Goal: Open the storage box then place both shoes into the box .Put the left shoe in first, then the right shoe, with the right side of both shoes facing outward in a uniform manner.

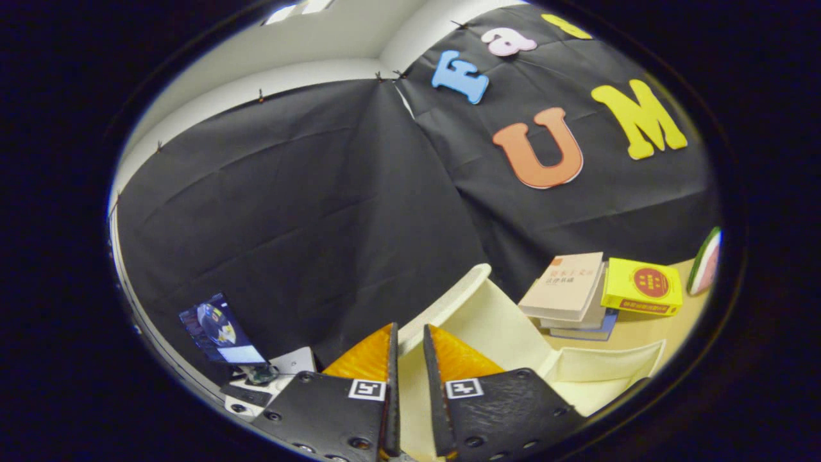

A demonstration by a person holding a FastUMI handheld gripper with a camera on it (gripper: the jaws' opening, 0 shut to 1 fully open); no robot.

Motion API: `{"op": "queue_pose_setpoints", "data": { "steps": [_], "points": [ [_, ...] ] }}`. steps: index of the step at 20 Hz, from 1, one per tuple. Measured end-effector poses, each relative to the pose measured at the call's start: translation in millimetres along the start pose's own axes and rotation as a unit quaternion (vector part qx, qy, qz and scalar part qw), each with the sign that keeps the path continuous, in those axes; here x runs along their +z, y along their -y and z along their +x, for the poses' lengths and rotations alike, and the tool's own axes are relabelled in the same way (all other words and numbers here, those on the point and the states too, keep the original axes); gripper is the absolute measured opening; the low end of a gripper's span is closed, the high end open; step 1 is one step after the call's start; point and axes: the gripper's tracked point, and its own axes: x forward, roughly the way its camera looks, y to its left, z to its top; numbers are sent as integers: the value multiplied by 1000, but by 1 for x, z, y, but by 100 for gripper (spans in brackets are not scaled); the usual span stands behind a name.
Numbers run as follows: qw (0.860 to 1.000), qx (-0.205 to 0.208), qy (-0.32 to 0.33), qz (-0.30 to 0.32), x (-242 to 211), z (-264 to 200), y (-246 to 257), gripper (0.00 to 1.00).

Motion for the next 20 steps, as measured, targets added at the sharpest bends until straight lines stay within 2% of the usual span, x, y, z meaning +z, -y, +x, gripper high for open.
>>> {"op": "queue_pose_setpoints", "data": {
  "steps": [1,4,9,12,20],
  "points": [
    [1000,2,3,-22,-1,0,-3,26],
    [998,-3,17,-54,-5,-3,-8,94],
    [992,-63,61,-86,5,-32,29,95],
    [986,-102,93,-98,14,-61,59,95],
    [967,-191,125,-113,32,-148,128,95]
  ]
}}
